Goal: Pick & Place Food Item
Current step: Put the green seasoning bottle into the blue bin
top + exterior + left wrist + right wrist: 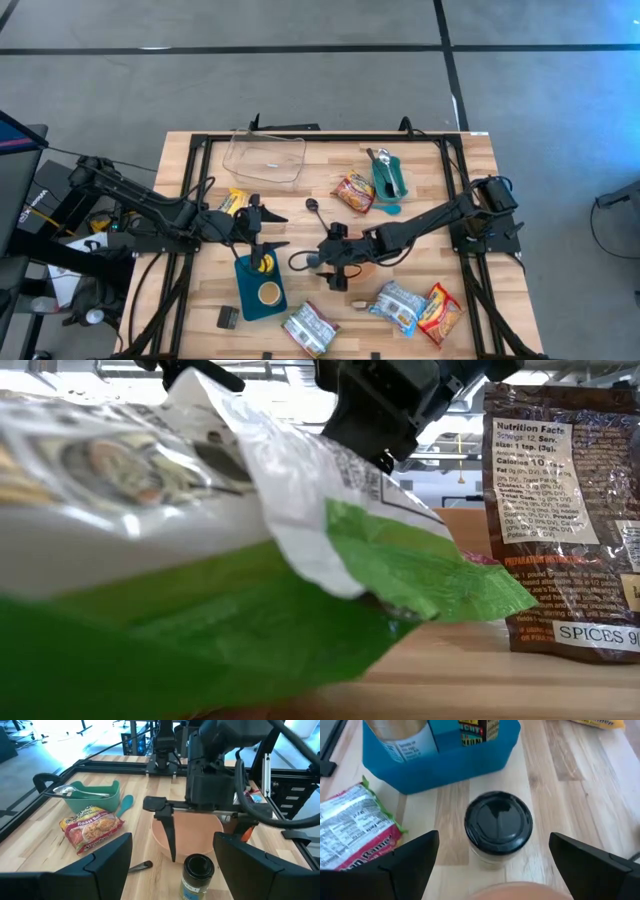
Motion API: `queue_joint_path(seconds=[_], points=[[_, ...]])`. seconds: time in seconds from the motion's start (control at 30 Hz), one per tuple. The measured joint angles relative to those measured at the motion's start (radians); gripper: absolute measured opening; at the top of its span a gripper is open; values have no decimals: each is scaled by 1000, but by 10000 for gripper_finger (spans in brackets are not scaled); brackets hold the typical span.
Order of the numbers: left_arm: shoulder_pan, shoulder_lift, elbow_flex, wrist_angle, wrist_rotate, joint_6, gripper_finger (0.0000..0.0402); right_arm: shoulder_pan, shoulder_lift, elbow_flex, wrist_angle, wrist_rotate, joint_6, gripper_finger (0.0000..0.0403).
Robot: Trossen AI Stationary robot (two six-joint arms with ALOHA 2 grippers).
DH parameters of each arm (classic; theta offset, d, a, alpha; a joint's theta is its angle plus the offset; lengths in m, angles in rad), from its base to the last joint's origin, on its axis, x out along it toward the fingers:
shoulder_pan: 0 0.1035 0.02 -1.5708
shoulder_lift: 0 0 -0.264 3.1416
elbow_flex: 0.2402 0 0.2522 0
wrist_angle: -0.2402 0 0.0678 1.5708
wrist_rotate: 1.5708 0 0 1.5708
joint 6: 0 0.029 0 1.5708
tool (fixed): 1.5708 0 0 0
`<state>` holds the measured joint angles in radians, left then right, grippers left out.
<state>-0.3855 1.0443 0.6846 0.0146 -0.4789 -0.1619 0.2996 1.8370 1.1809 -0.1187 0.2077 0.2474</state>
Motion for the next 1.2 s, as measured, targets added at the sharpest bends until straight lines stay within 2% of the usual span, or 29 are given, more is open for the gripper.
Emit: queue_joint_path(seconds=[0.47,1.2], points=[[0,0,0,0,1,0,273,-2,7,0,2,0,16,315],[0,0,0,0,5,0,273,-15,34,0,45,-27,18,313]])
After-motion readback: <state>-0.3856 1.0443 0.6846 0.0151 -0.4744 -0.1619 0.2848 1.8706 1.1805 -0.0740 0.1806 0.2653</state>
